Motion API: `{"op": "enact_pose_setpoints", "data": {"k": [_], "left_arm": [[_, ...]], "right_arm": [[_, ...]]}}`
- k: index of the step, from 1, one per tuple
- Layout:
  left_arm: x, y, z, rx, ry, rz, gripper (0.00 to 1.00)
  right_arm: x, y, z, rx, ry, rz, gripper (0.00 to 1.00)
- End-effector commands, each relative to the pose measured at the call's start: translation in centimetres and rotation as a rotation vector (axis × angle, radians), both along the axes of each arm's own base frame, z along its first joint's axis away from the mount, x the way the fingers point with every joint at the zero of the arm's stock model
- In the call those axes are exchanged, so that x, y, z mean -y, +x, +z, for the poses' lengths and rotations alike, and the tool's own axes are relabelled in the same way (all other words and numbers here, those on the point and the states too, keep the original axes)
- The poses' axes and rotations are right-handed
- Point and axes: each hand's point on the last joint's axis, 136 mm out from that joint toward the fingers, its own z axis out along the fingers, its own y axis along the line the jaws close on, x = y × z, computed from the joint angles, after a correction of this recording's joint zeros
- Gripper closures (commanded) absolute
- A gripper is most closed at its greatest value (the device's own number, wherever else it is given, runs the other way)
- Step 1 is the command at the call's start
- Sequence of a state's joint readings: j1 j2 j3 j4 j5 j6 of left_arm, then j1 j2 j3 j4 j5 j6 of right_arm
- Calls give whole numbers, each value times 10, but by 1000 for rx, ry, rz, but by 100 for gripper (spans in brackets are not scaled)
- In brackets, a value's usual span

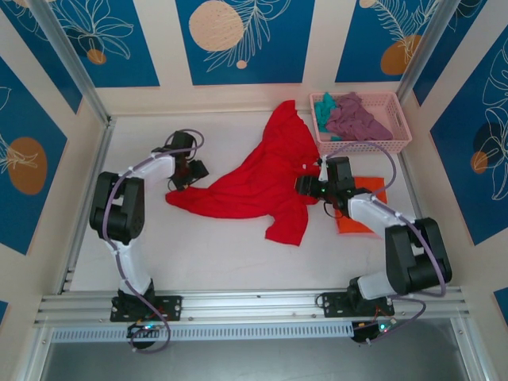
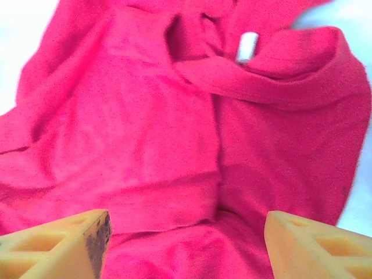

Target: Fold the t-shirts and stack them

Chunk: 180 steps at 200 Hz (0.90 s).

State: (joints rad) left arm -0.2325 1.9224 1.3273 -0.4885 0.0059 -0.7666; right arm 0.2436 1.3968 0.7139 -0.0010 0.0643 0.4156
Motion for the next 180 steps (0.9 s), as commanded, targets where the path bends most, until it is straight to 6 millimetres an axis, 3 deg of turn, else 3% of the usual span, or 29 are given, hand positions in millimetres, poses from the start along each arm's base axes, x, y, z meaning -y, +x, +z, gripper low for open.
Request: {"op": "enact_pose_setpoints", "data": {"k": [1, 21, 43, 68, 97, 111, 131, 180], "left_arm": [[-8, 13, 28, 82, 23, -30, 27], [-8, 5, 47, 131, 82, -115, 20], [-9, -22, 55, 126, 182, -227, 18], [-23, -68, 44, -32, 255, -129, 25], [-18, -105, 23, -83, 152, 41, 34], [-25, -111, 16, -68, 125, 148, 40], [-33, -113, 11, -57, 126, 238, 41], [-39, -93, -5, -50, 21, 334, 51]], "right_arm": [[-19, -17, 10, 35, -14, 52, 29], [-46, -35, 11, 57, -40, 119, 29], [-81, -55, 10, 70, -59, 215, 31], [-112, -73, 4, 42, -29, 281, 32], [-127, -80, -10, -1, -33, 308, 33], [-131, -79, -11, -7, -32, 311, 34], [-134, -76, -8, 4, -32, 321, 35], [-131, -77, -9, 3, -47, 311, 36]]}}
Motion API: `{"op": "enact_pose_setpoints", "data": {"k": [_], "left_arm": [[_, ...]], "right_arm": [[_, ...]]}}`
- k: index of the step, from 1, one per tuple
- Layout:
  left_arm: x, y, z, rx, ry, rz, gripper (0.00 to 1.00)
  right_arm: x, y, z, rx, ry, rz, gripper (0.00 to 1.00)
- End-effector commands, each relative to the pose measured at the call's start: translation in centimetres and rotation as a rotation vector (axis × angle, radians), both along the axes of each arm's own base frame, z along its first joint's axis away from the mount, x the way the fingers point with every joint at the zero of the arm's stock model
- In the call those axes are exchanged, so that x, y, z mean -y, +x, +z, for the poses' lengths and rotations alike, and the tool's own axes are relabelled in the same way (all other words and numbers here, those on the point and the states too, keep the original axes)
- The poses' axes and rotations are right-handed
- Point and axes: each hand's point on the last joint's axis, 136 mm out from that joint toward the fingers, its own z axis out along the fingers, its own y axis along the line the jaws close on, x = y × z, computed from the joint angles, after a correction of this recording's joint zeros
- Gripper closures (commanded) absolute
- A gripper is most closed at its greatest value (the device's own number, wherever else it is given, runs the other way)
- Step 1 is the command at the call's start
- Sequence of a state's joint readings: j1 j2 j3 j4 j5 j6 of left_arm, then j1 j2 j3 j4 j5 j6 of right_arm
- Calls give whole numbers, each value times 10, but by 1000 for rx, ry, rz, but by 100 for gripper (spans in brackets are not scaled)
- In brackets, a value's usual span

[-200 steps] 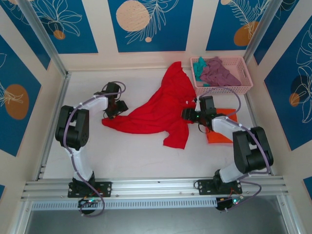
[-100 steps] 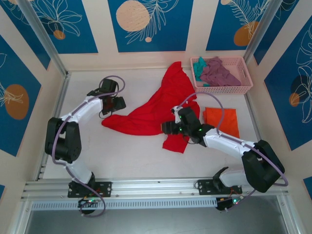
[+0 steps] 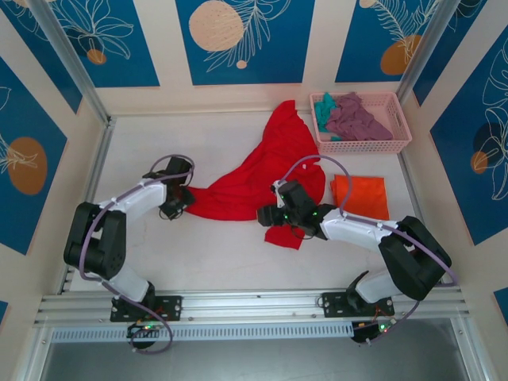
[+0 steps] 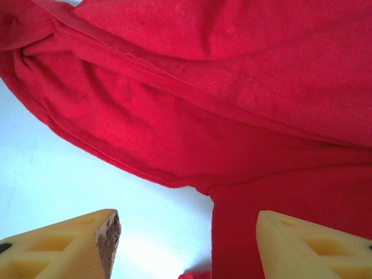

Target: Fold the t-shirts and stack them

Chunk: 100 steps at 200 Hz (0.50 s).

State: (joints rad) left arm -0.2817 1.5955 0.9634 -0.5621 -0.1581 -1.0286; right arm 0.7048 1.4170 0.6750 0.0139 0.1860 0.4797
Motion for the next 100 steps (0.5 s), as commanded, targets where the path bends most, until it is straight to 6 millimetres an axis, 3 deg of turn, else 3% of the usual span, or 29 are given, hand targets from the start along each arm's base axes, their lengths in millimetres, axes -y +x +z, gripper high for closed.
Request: {"op": "enact_pose_setpoints", "data": {"k": [1, 26, 50, 100], "left_arm": [[-2, 15, -4, 40, -59, 82, 51], [1, 27, 1, 58, -76, 76, 53], [2, 31, -6, 44, -101, 86, 55], [6, 38, 0, 71, -164, 115, 87]], "right_arm": [[-5, 8, 12, 28, 19, -19, 36], [-4, 7, 9, 20, 18, -26, 37], [-5, 7, 8, 16, 19, -25, 37], [-6, 8, 4, 11, 13, -17, 38]]}}
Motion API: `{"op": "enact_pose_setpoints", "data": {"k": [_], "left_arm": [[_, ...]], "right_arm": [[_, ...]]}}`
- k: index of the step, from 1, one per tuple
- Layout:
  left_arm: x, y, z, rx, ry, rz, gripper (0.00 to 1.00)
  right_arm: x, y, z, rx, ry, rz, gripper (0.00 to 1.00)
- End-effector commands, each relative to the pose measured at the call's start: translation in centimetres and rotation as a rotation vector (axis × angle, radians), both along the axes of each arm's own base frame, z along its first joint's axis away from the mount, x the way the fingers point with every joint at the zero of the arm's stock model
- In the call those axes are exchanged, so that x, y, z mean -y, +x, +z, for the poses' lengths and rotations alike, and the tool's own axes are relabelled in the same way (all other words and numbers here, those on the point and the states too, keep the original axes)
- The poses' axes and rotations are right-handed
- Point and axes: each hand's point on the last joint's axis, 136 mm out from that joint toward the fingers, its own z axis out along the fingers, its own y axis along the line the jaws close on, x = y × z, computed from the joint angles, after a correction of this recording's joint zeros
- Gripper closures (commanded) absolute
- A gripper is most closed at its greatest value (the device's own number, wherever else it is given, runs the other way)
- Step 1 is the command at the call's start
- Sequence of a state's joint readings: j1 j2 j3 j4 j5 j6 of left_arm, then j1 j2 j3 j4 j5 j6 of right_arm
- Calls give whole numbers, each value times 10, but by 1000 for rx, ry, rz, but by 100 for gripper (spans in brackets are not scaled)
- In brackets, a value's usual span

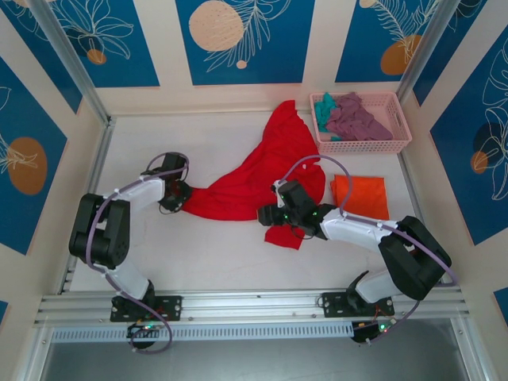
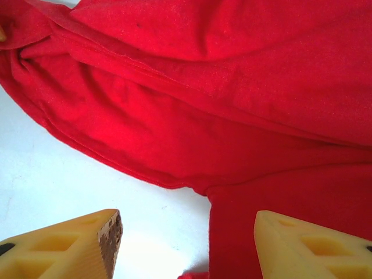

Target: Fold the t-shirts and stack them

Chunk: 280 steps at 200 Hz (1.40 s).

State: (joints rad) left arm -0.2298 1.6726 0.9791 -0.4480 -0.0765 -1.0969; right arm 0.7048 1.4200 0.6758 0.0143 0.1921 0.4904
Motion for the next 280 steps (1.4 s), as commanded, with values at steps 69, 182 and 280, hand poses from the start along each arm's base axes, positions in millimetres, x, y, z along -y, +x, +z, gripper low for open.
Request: {"op": "enact_pose_setpoints", "data": {"k": [69, 182, 280], "left_arm": [[-12, 43, 2, 79, -281, 230, 93], [-39, 52, -17, 88, -345, 369, 44], [-73, -12, 47, 153, 81, -49, 2]], "right_arm": [[-8, 6, -4, -5, 14, -6, 38], [43, -24, -57, -346, 103, -321, 44], [92, -11, -58, -381, 47, -482, 45]]}}
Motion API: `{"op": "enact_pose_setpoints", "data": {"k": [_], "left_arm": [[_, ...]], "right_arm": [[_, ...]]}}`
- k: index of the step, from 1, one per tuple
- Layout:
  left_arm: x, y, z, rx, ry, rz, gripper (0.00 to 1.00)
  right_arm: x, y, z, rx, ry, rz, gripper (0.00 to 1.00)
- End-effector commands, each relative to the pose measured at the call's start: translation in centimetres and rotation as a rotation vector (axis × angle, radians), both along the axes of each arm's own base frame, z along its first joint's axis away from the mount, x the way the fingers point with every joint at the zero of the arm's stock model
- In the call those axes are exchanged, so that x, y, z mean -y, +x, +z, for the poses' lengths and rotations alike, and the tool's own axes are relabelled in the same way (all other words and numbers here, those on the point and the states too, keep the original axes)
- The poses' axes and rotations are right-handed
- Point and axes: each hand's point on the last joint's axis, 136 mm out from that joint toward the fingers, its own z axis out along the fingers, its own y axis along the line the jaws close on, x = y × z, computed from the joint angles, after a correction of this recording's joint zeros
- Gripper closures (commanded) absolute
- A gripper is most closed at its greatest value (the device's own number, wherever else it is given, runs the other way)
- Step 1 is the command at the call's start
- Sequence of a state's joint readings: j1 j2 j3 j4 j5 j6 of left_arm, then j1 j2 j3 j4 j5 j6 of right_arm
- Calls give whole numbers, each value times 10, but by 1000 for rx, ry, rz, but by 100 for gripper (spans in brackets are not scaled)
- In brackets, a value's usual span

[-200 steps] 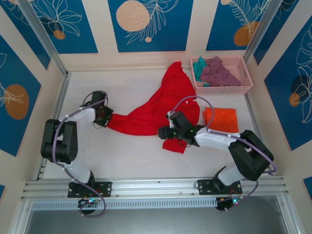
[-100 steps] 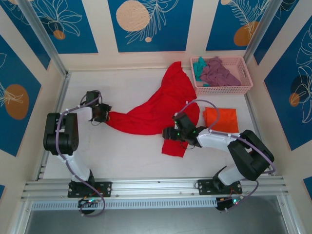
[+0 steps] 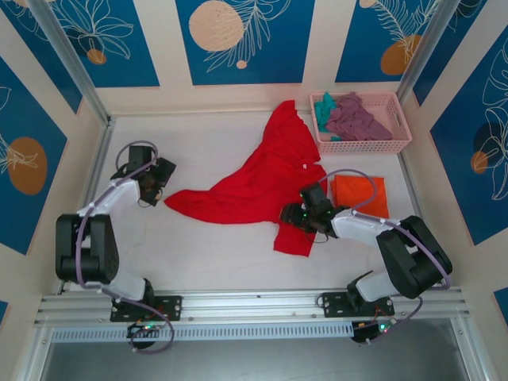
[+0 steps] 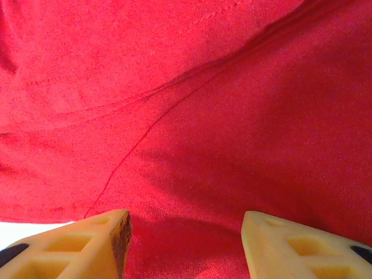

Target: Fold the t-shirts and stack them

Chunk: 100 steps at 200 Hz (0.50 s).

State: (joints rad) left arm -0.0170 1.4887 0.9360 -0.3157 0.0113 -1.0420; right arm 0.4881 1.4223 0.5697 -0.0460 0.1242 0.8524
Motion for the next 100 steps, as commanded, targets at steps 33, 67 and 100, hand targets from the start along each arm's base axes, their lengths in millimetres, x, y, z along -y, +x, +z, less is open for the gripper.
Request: {"op": "enact_pose_setpoints", "data": {"k": [33, 67, 100], "left_arm": [[8, -76, -26, -126, 166, -333, 15], [19, -97, -39, -122, 145, -408, 41], [33, -83, -42, -56, 116, -500, 51]], "right_arm": [[23, -4, -11, -76, -27, -34, 45], [26, 4, -9, -67, -18, -42, 45], [23, 4, -9, -70, -3, -34, 46]]}}
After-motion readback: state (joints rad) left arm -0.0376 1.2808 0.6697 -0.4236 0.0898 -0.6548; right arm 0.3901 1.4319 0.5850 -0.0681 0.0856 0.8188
